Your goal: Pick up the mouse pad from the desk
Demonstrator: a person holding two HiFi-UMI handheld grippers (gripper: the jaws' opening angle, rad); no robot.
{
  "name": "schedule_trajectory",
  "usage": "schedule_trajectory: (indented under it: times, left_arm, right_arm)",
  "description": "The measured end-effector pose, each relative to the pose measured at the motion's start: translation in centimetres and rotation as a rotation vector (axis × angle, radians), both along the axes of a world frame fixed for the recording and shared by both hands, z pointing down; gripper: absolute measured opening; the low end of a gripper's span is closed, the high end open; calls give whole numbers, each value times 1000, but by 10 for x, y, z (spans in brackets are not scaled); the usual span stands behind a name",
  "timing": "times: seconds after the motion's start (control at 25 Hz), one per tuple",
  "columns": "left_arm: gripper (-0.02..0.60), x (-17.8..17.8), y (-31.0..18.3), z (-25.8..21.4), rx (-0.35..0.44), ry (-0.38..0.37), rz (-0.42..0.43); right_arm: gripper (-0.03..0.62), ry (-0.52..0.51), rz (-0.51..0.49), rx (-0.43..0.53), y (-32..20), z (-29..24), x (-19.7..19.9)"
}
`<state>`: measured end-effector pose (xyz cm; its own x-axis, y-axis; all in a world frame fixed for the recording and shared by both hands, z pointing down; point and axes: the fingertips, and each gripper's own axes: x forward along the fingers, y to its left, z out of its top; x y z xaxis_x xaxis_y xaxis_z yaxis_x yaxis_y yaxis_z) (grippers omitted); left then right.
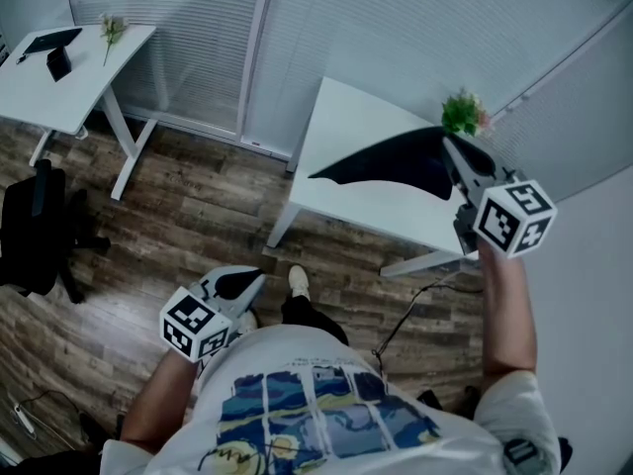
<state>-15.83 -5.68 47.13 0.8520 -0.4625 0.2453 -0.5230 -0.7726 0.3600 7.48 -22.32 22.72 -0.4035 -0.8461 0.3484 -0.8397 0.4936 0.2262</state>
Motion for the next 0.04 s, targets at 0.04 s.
schedule_trajectory:
  times: [0.04]
  left_arm:
    - [2, -1, 0, 1, -2, -1, -1]
  right_arm:
    - [22, 1, 2, 0, 0, 0, 0]
